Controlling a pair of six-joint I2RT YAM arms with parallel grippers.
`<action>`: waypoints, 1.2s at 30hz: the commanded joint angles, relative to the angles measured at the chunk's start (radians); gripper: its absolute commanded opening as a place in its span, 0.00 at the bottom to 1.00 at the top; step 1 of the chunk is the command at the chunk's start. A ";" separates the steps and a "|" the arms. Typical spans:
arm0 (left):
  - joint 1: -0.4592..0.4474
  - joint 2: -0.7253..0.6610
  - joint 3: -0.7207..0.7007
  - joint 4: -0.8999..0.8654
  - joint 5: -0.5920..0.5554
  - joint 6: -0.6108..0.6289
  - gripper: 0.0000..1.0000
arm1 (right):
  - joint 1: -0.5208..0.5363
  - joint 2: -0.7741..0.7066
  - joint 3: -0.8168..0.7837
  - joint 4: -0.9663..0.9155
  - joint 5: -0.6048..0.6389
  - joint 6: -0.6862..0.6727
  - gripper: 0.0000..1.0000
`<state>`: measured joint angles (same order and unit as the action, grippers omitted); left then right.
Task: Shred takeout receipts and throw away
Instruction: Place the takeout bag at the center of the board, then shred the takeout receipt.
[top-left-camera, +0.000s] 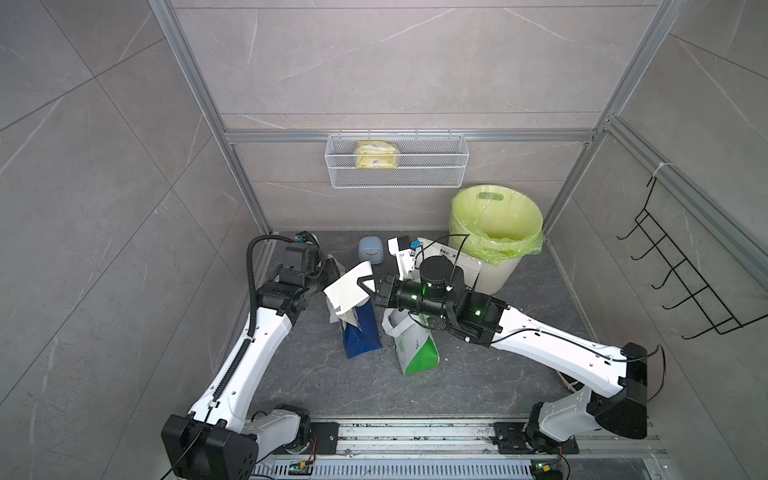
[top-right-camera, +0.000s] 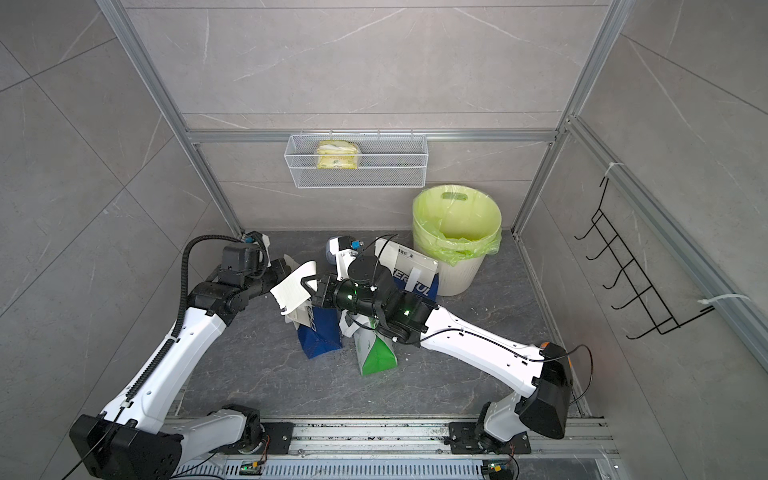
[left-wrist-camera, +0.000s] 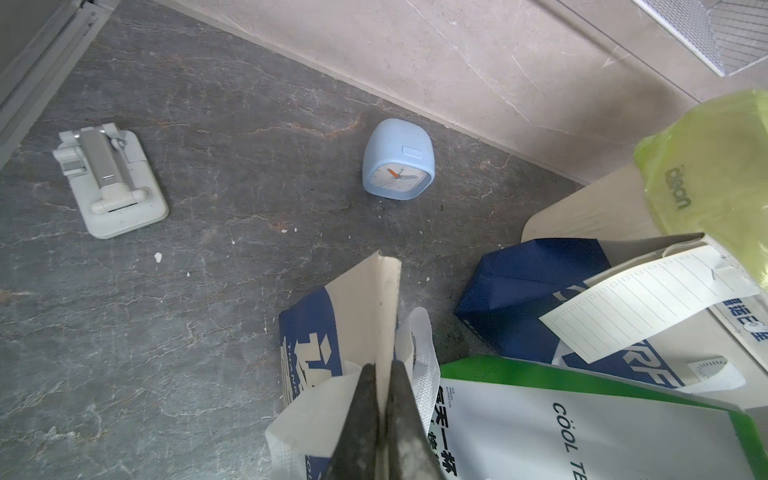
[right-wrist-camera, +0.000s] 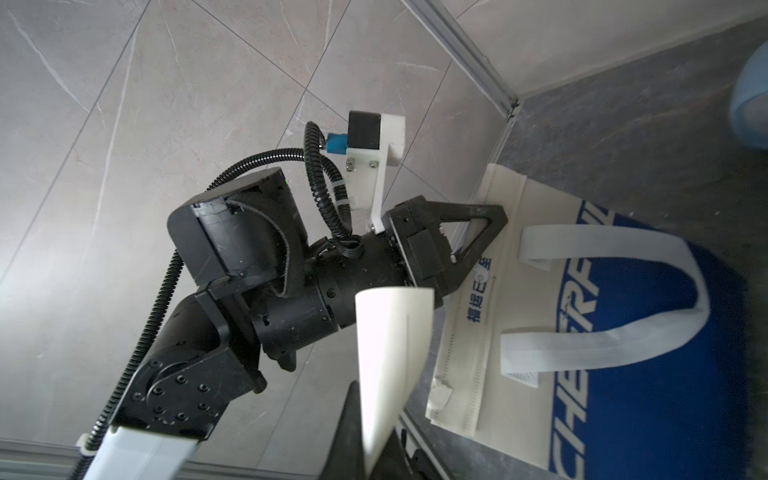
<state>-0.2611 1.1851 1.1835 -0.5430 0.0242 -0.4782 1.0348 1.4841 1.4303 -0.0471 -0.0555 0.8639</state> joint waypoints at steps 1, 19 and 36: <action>0.004 0.007 0.055 0.045 0.101 0.055 0.10 | 0.006 -0.066 0.003 -0.102 0.134 -0.167 0.00; -0.005 -0.048 0.372 0.087 0.560 0.155 0.76 | -0.220 -0.319 -0.140 -0.140 0.193 -0.476 0.00; -0.350 0.072 0.386 0.312 0.790 0.312 0.75 | -0.236 -0.623 -0.441 0.229 -0.084 -0.626 0.00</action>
<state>-0.5842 1.2377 1.5318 -0.2848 0.7353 -0.2028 0.7998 0.8948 1.0256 0.0654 -0.0925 0.2630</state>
